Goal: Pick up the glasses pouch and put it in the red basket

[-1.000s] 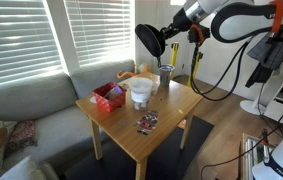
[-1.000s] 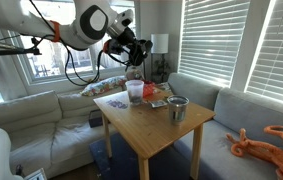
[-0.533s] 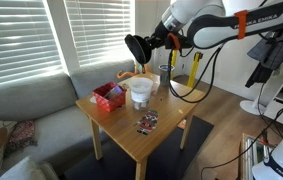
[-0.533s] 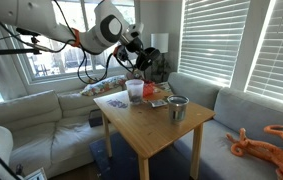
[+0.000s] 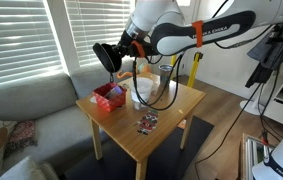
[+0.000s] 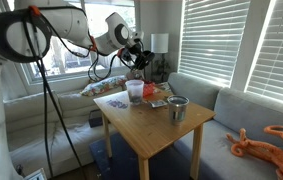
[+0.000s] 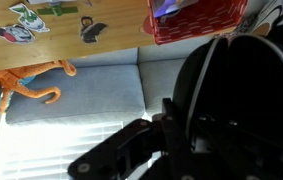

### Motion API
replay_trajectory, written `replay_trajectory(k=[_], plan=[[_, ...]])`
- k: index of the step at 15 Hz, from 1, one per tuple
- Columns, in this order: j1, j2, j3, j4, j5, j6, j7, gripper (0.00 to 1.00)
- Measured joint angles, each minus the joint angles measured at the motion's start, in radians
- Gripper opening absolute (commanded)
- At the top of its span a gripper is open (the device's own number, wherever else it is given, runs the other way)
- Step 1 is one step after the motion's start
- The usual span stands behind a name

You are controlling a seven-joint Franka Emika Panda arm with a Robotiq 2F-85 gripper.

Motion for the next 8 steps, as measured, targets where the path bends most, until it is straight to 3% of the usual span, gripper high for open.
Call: replay_trajectory(k=[3, 4, 5, 8], plan=[[0.005, 0.019, -0.008, 0.031, -0.001, -0.004, -0.002, 0.11], [0.005, 0.019, -0.01, 0.033, -0.001, -0.005, -0.003, 0.03], [0.005, 0.019, -0.011, 0.034, -0.001, -0.005, -0.003, 0.03], [0.052, 0.023, -0.062, 0.034, 0.004, 0.001, -0.001, 0.03]])
